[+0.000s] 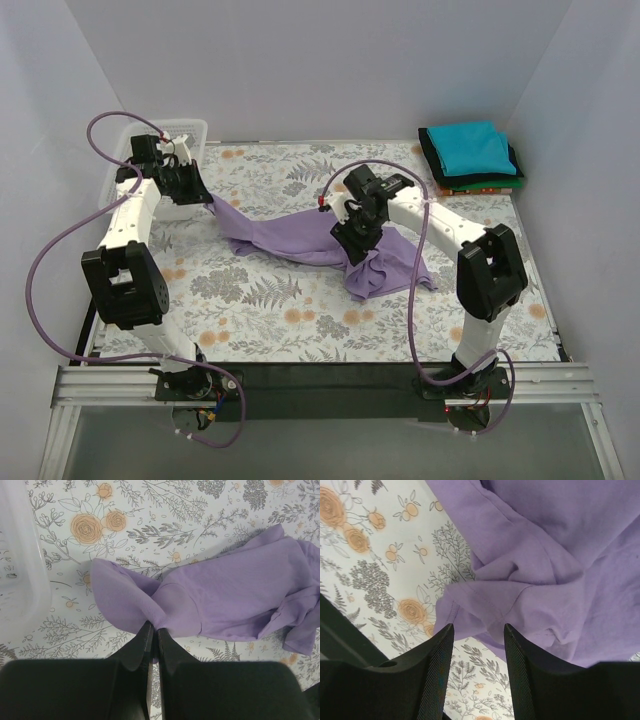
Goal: Fold and stack the t-shirts
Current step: Flatten the tshirt out
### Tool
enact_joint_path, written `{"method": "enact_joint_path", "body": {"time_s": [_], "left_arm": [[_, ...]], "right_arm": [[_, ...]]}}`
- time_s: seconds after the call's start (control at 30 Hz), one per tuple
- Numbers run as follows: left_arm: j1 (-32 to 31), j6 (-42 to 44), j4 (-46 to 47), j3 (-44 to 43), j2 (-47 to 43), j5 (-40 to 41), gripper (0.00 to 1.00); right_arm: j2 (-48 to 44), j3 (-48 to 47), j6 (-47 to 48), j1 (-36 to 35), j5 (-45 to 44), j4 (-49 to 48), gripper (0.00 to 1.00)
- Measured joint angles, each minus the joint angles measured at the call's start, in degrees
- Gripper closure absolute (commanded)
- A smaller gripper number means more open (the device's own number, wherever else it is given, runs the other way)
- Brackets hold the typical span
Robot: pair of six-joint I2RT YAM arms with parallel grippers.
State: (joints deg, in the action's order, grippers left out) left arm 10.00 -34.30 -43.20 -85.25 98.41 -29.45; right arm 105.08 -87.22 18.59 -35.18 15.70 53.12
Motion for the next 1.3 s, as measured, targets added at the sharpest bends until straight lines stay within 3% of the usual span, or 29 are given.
{"method": "enact_joint_path", "body": {"time_s": [0.3, 0.63, 0.8, 1.1, 1.3], "left_arm": [[0.0, 0.02, 0.2, 0.13, 0.0, 0.0, 1.0], [0.0, 0.02, 0.37, 0.13, 0.0, 0.0, 1.0], [0.0, 0.0, 0.37, 0.13, 0.0, 0.0, 1.0], [0.0, 0.0, 0.37, 0.13, 0.46, 0.02, 1.0], [0.0, 0.0, 0.35, 0.13, 0.52, 0.02, 1.0]], "right_arm": [[-0.39, 0.87, -0.74, -2.91, -10.45, -1.9, 0.49], [-0.35, 2.67, -0.9, -4.22, -12.83, -2.86, 0.52], [-0.02, 4.46, -0.87, -4.59, -14.08, -3.67, 0.48], [0.92, 6.51, -0.81, -4.59, -14.99, -5.75, 0.68], [1.11, 6.51, -0.85, -4.59, -16.24, -6.49, 0.63]]}}
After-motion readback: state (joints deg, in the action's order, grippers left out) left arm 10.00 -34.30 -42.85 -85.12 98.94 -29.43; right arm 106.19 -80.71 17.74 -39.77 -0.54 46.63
